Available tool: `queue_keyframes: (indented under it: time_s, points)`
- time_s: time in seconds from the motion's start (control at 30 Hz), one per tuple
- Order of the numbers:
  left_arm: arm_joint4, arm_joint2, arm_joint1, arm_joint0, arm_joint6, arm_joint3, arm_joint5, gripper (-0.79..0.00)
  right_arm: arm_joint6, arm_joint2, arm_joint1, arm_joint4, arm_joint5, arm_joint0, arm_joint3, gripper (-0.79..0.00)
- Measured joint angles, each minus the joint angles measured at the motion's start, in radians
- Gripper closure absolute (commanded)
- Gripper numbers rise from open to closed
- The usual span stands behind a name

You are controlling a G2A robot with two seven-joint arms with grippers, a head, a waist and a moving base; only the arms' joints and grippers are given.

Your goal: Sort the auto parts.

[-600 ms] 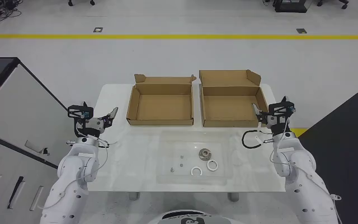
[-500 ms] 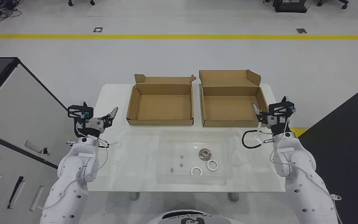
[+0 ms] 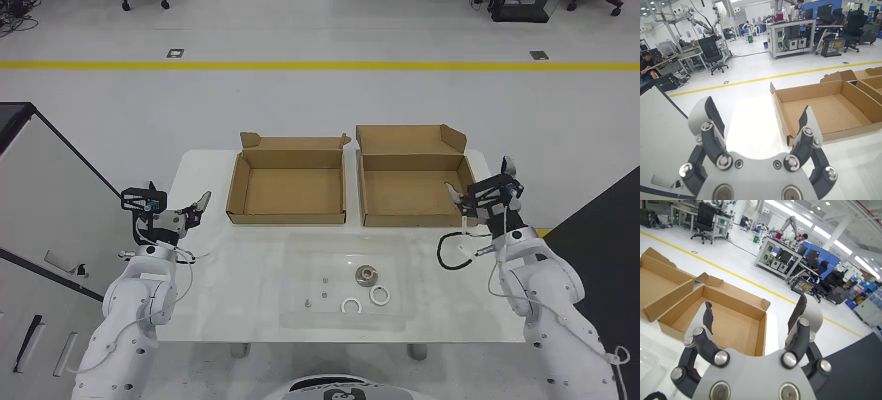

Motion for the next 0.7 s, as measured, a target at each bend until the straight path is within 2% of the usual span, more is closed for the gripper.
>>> queue_keyframes:
  time_s: [0.17,0.3,0.5,0.7]
  points:
    - [0.000,0.000,0.000,0.000,0.000,0.000,0.000,-0.785,0.155,0.029,0.020,-0.075,-0.260,0.012,-0.124,-0.785]
    - [0.000,0.000,0.000,0.000,0.000,0.000,0.000,-0.785,0.264,0.019,0.033,-0.095,-0.455,0.065,-0.186,-0.785]
    - [0.000,0.000,0.000,0.000,0.000,0.000,0.000,-0.785,0.424,-0.063,0.041,-0.066,-0.632,0.177,-0.196,-0.785]
    - [0.000,0.000,0.000,0.000,0.000,0.000,0.000,-0.785,0.590,-0.191,0.040,-0.010,-0.729,0.295,-0.163,-0.785]
